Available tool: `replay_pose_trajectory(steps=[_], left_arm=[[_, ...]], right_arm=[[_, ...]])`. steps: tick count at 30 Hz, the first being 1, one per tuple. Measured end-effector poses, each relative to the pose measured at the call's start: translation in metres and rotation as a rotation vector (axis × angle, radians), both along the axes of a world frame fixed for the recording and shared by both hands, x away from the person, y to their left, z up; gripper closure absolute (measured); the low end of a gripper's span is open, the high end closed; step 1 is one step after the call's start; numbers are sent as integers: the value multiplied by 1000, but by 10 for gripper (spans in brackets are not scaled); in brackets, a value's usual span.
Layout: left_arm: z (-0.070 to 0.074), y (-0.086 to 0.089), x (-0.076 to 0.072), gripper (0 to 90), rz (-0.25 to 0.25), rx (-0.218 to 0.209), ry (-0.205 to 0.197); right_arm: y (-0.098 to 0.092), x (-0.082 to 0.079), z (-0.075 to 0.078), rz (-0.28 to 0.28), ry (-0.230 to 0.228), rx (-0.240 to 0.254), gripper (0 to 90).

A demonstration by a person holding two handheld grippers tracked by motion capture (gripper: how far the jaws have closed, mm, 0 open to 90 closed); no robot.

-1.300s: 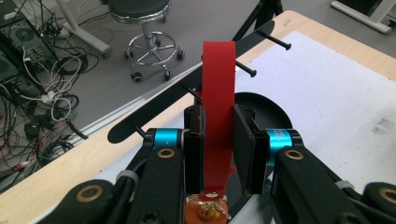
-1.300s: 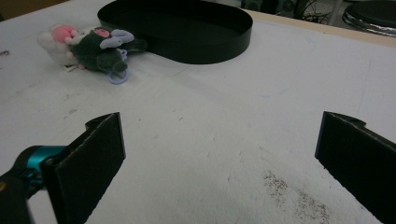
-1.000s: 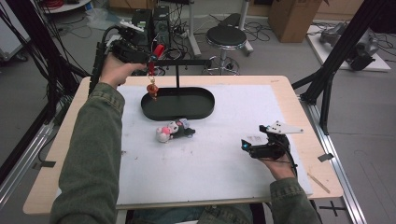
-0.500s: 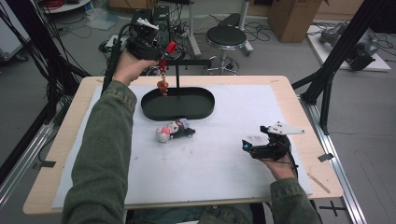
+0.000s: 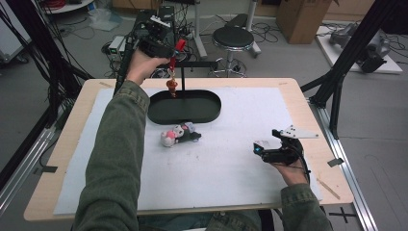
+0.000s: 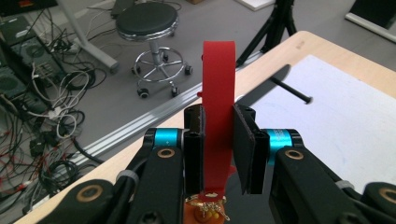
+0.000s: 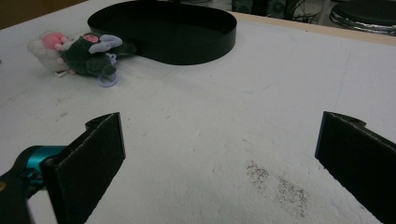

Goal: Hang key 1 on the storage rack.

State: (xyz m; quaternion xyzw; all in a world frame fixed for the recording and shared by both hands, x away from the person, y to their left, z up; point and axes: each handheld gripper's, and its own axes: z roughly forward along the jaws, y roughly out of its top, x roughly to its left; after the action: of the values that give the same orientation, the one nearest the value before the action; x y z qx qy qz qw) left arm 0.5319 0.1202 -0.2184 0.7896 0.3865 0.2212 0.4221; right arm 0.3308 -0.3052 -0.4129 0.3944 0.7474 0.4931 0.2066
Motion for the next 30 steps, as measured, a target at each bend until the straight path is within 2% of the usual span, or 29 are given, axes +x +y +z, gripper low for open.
replay_pose_trajectory(steps=[2,5,9,11,12,15,16,17,18,19,20,21,23,25,28,30], left_arm=[[-3,0,4,747,-18,-23,-12],[-4,0,6,747,-20,-35,-27],[-3,0,11,746,3,-11,-38],[-5,2,14,740,25,-24,-32],[-5,2,14,701,25,-24,-32],[-3,6,14,470,26,-61,-17],[-3,8,13,470,31,-66,-18],[-2,9,12,341,31,-59,-12],[-3,10,11,118,32,-61,12],[-5,13,11,37,32,-78,86],[-7,14,10,17,17,-81,104],[-7,14,10,17,17,-81,104],[-11,17,4,17,-21,-103,111],[-11,18,3,17,-26,-105,113],[-13,18,-2,17,-16,-82,99],[-14,18,-6,17,-14,-88,92]], right_arm=[[0,0,0,0,3,0,6],[1,0,-1,4,7,-4,5],[2,-1,-1,3,2,-13,6],[1,-1,-1,3,1,-8,6],[1,-1,-1,5,1,-10,5],[4,0,-2,17,6,-22,5],[4,0,-2,17,6,-22,5],[4,0,-3,18,2,-26,5],[4,-1,-2,20,-2,-26,6],[4,-1,-2,21,2,-22,6],[4,-1,-3,19,9,-20,5],[3,-1,-3,19,16,-15,6],[3,-1,-3,17,20,-14,5],[3,-1,-2,17,16,-12,6],[3,-2,-2,14,20,-5,5],[2,-1,-2,12,19,-5,6]])
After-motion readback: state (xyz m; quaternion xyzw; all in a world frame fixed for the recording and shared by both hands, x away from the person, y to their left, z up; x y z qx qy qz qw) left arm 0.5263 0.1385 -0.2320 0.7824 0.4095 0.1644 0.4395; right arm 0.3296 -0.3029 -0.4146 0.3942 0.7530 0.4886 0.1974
